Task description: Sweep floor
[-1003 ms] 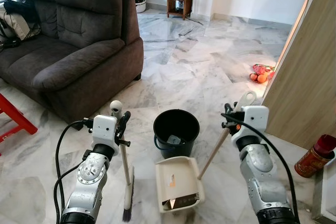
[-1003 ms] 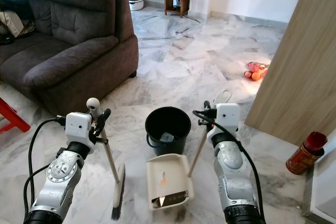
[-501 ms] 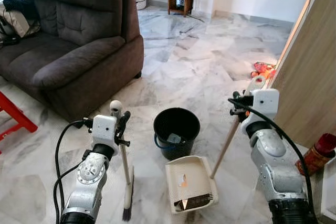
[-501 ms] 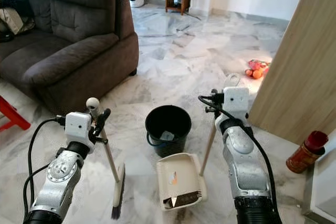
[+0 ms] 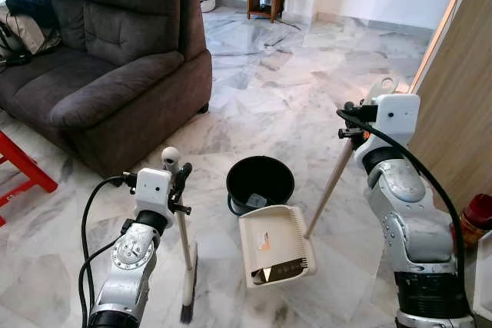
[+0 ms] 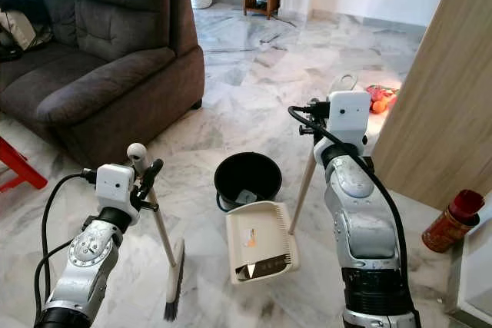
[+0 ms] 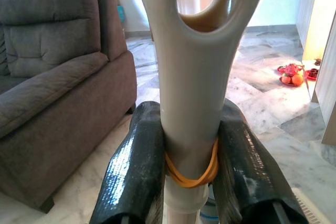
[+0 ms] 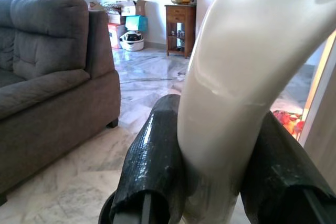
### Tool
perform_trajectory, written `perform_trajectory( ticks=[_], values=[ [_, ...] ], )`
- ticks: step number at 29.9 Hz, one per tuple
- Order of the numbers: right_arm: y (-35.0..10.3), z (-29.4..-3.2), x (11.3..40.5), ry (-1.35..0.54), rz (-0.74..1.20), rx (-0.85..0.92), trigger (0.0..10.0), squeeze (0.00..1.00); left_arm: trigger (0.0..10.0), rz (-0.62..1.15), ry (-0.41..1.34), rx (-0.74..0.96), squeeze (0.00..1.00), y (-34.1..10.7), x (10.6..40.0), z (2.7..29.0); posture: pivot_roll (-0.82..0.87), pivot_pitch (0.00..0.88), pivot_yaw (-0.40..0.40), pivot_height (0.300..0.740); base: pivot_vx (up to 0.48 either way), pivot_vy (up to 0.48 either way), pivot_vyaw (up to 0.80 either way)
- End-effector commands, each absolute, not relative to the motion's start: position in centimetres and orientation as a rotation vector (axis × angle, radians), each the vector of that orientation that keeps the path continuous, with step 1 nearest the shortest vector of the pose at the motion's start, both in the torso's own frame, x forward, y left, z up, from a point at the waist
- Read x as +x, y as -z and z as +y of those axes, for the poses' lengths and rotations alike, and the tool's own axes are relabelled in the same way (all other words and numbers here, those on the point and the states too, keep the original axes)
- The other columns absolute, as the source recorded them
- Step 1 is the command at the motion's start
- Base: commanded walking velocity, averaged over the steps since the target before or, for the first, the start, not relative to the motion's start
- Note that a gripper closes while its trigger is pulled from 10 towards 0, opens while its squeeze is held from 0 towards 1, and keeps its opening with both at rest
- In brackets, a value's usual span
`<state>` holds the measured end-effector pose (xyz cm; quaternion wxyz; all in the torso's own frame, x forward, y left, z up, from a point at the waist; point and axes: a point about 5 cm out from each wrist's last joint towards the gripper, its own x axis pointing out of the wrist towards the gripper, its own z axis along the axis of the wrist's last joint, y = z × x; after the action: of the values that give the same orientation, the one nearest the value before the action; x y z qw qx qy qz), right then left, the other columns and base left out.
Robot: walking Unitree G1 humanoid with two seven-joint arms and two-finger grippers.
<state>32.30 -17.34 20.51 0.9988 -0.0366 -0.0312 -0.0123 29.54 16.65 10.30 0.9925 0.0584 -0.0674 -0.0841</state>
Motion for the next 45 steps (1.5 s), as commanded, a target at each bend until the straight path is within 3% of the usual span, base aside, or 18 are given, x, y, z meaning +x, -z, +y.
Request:
perform_trajectory(
  ticks=[1,21,25,34,45],
  values=[
    [-24.3,-17.3,32.0,0.043,-0.192,-0.08,10.0,0.0,10.0,-0.199,0.162,0.123,0.0,-11.8,29.8,16.9,0.05,0.013,0.058,0.74,0.0,0.0,0.0],
    [-29.0,-18.3,32.0,0.132,-0.223,-0.166,10.0,0.0,10.0,-0.205,0.165,0.115,0.0,-11.8,29.9,16.7,0.05,0.0,0.057,0.74,0.0,0.0,0.0],
    [-30.8,-17.8,31.8,0.119,-0.345,-0.107,10.0,0.0,10.0,-0.205,0.165,0.114,0.0,-11.8,29.9,16.7,0.05,0.0,0.056,0.74,0.0,0.0,0.0],
    [-29.5,-15.8,31.8,0.054,-0.352,0.018,10.0,0.0,10.0,-0.203,0.154,0.12,0.0,-11.8,29.8,16.8,0.06,0.0,0.053,0.74,0.0,0.0,0.0],
    [-29.3,-15.3,31.8,0.007,-0.376,0.051,10.0,0.0,10.0,-0.202,0.151,0.119,0.0,-11.7,29.8,16.7,0.06,0.0,0.052,0.74,0.066,0.0,0.0]
  ],
)
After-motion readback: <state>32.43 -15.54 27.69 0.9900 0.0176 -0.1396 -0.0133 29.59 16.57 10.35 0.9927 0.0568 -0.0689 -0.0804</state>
